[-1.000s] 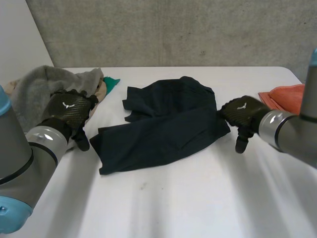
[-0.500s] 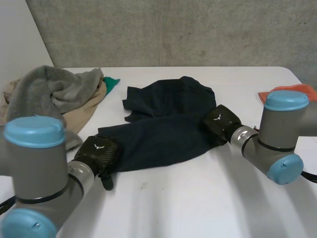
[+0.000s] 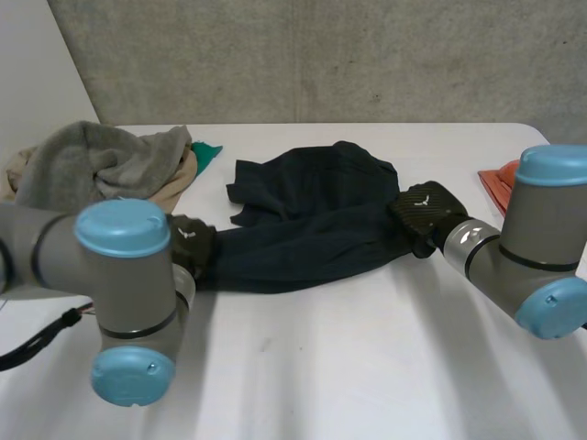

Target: Fold the laundry.

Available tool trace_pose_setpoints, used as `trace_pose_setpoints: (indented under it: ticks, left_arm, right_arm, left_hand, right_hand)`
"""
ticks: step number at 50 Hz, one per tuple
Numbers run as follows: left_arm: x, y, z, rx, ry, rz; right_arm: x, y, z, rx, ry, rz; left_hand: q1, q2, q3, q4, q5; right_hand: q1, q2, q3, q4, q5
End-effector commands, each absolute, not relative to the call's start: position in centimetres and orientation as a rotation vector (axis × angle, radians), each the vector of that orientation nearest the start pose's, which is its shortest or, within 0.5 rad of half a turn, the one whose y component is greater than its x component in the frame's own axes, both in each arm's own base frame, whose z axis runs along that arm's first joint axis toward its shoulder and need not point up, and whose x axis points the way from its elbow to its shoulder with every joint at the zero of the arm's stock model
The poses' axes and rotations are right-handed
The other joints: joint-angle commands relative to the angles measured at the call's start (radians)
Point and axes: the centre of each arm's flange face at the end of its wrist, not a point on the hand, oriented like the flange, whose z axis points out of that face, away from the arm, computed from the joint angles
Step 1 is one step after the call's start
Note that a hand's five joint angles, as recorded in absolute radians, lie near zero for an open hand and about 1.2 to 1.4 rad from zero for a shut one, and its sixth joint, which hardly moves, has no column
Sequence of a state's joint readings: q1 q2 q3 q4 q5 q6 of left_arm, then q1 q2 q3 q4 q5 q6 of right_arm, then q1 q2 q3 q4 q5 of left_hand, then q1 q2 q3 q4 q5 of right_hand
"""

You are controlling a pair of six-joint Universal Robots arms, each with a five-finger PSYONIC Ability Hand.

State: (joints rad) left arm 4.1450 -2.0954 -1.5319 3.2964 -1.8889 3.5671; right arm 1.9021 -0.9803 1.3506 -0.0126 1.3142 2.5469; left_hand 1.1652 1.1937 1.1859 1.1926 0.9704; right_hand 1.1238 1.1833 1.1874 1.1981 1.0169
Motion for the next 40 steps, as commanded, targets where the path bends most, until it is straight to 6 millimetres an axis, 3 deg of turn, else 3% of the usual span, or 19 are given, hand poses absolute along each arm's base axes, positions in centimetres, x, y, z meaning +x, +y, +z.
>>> trace_pose_setpoints:
  ticks: [1, 3, 6, 8, 9, 13, 21, 28, 34, 38, 39, 40]
  left_arm:
    - [-28.0, -23.0, 22.1, 0.877, 2.199, -1.99]
    - [-27.9, -22.4, 24.5, 0.892, 2.17, -2.078]
    - [-27.9, -21.7, 26.4, 0.93, 2.151, -2.147]
    - [-27.9, -21.7, 26.4, 0.954, 2.157, -2.141]
    - [-27.9, -21.8, 26.3, 0.957, 2.164, -2.132]
    - [-27.7, -22.8, 25.1, 0.941, 2.206, -2.055]
    - [-27.8, -22.7, 25.3, 0.897, 2.259, -2.03]
    - [-28.2, -22.5, 26.0, 0.885, 2.261, -2.062]
    - [-28.1, -22.5, 26.2, 0.873, 2.265, -2.068]
    - [-28.0, -22.5, 26.2, 0.85, 2.288, -2.075]
    - [-27.9, -22.5, 26.1, 0.837, 2.304, -2.068]
    - [-27.9, -22.5, 26.1, 0.831, 2.31, -2.067]
  right_arm:
    - [26.4, -30.2, 21.1, -1.315, 2.173, -1.76]
    - [26.0, -29.9, 22.9, -1.297, 2.174, -1.776]
    - [25.5, -29.1, 24.2, -1.28, 2.223, -1.72]
    - [25.3, -28.5, 24.2, -1.272, 2.266, -1.655]
    - [25.2, -28.1, 24.0, -1.269, 2.29, -1.612]
    - [25.2, -27.4, 22.5, -1.21, 2.344, -1.496]
    - [26.4, -30.3, 17.7, -1.025, 2.239, -1.663]
    - [28.1, -31.6, 14.9, -1.05, 2.173, -1.725]
    - [28.9, -32.9, 13.0, -1.048, 2.183, -1.758]
    - [29.4, -33.0, 12.2, -1.065, 2.191, -1.743]
    - [29.3, -32.9, 12.4, -1.066, 2.2, -1.738]
    - [29.2, -32.9, 12.6, -1.063, 2.206, -1.741]
  left_hand:
    - [0.231, 0.203, 0.21, 0.204, 0.251]
    - [0.231, 0.203, 0.21, 0.204, 0.251]
    - [0.231, 0.203, 0.21, 0.204, 0.251]
    - [0.231, 0.203, 0.21, 0.204, 0.251]
    - [0.231, 0.203, 0.21, 0.204, 0.251]
    - [0.231, 0.203, 0.21, 0.204, 0.251]
    - [0.231, 0.203, 0.21, 0.204, 0.251]
    - [0.231, 0.203, 0.21, 0.204, 0.251]
    - [0.231, 0.203, 0.21, 0.204, 0.251]
    - [0.231, 0.203, 0.21, 0.204, 0.251]
    - [0.231, 0.203, 0.21, 0.204, 0.251]
    - [0.231, 0.203, 0.21, 0.204, 0.251]
  right_hand:
    - [0.273, 0.213, 0.209, 0.198, 0.205]
    - [0.273, 0.213, 0.209, 0.198, 0.205]
    - [0.191, 0.131, 0.127, 0.116, 0.123]
    - [-0.394, -0.454, -0.458, -0.469, -0.462]
    - [-0.557, -0.617, -0.621, -0.631, -0.625]
    - [-0.55, -0.609, -0.614, -0.624, -0.617]
    - [-0.749, -0.809, -0.813, -0.824, -0.817]
    - [-0.717, -0.777, -0.781, -0.792, -0.785]
    - [-0.547, -0.607, -0.611, -0.622, -0.615]
    - [-0.088, -0.147, -0.151, -0.162, -0.155]
    - [0.269, 0.209, 0.205, 0.195, 0.201]
    - [0.272, 0.213, 0.209, 0.198, 0.205]
